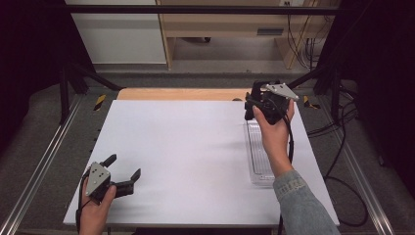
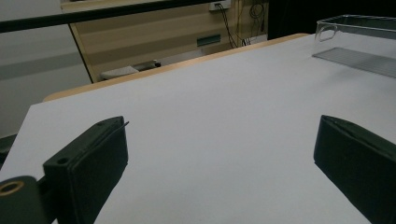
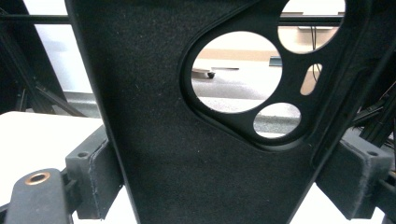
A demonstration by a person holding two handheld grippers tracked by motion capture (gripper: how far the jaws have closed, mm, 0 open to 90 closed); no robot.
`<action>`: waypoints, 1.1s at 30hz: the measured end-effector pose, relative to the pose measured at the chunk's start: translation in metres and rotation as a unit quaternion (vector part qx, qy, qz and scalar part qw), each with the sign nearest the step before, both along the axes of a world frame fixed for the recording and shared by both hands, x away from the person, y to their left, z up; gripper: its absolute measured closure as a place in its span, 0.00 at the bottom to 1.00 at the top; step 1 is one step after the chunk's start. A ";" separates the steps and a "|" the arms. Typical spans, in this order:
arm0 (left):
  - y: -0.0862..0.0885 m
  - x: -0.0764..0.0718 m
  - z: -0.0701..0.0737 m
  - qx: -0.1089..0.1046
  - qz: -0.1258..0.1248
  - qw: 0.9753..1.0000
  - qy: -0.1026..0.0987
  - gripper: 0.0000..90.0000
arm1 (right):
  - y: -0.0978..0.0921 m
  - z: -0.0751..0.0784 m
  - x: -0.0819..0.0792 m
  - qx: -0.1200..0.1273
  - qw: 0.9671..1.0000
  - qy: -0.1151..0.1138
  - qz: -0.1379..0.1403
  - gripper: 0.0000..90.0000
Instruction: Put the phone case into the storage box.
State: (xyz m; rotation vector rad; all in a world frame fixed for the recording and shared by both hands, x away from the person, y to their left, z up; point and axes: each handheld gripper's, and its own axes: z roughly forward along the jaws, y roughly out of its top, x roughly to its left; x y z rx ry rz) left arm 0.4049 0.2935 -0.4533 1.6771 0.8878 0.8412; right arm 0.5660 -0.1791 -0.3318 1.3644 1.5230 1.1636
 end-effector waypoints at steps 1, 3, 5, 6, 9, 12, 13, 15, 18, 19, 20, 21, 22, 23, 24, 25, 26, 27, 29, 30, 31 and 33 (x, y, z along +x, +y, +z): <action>0.000 0.000 0.000 0.002 0.000 1.000 -0.001 0.03 | -0.001 0.000 0.000 0.001 1.000 0.000 -0.002 0.15; 0.000 0.000 0.000 0.004 0.002 1.000 -0.004 0.03 | -0.002 0.000 0.001 -0.001 1.000 0.001 -0.003 0.15; 0.001 0.000 0.000 0.004 0.004 1.000 -0.003 0.03 | -0.003 -0.001 0.001 0.000 1.000 0.000 -0.006 0.15; 0.001 0.000 0.001 0.004 0.005 1.000 -0.004 0.03 | -0.004 -0.002 0.001 -0.001 1.000 0.001 -0.006 0.15; 0.008 0.000 0.003 0.001 0.016 1.000 -0.012 0.03 | -0.005 -0.003 0.003 -0.003 1.000 0.001 -0.009 0.15; 0.013 0.001 0.002 -0.014 0.021 1.000 -0.003 0.03 | -0.008 -0.004 0.005 0.002 1.000 -0.002 -0.015 0.15; 0.013 0.001 0.002 -0.018 0.022 1.000 -0.002 0.03 | -0.010 -0.004 0.006 0.002 1.000 -0.001 -0.018 0.15; 0.013 0.001 0.002 -0.019 0.020 1.000 -0.004 0.03 | -0.012 -0.005 0.008 0.002 1.000 0.001 -0.021 0.15; 0.012 0.000 0.004 -0.010 0.016 1.000 -0.010 0.03 | -0.013 -0.009 0.010 -0.007 1.000 0.005 -0.021 0.15; 0.011 0.000 0.005 -0.008 0.013 1.000 -0.011 0.03 | -0.013 -0.011 0.011 -0.007 1.000 0.007 -0.023 0.15; 0.011 0.000 0.005 -0.010 0.012 1.000 -0.011 0.03 | -0.013 -0.012 0.012 -0.007 1.000 0.008 -0.023 0.15; 0.011 0.000 0.004 -0.010 0.011 1.000 -0.010 0.03 | -0.014 -0.012 0.014 -0.008 1.000 0.008 -0.024 0.15; 0.010 0.000 0.004 -0.010 0.010 1.000 -0.009 0.03 | -0.014 -0.013 0.015 -0.008 1.000 0.009 -0.026 0.15; 0.010 0.000 0.004 -0.010 0.010 1.000 -0.009 0.03 | -0.014 -0.014 0.016 -0.007 1.000 0.010 -0.027 0.15; 0.010 0.000 0.004 -0.010 0.009 1.000 -0.008 0.03 | -0.014 -0.015 0.017 -0.006 1.000 0.010 -0.028 0.15; 0.010 0.000 0.003 -0.010 0.008 1.000 -0.008 0.03 | -0.015 -0.016 0.018 -0.007 1.000 0.011 -0.028 0.15; 0.010 0.000 0.003 -0.010 0.008 1.000 -0.007 0.03 | -0.015 -0.017 0.019 -0.007 0.999 0.013 -0.028 0.15; 0.010 0.001 0.003 -0.011 0.007 1.000 -0.007 0.03 | -0.015 -0.019 0.022 -0.004 0.999 0.016 -0.030 0.15; 0.009 0.001 0.003 -0.011 0.005 1.000 -0.007 0.03 | -0.015 -0.020 0.023 -0.004 0.999 0.017 -0.029 0.15; 0.009 0.001 0.003 -0.010 0.003 1.000 -0.007 0.03 | -0.014 -0.020 0.024 -0.006 0.999 0.017 -0.030 0.15; 0.008 0.001 0.003 -0.008 0.000 1.000 -0.007 0.03 | -0.013 -0.021 0.025 -0.004 0.999 0.016 -0.031 0.15; 0.007 0.000 0.003 -0.006 -0.002 1.000 -0.007 0.03 | -0.012 -0.023 0.027 -0.006 0.999 0.016 -0.031 0.15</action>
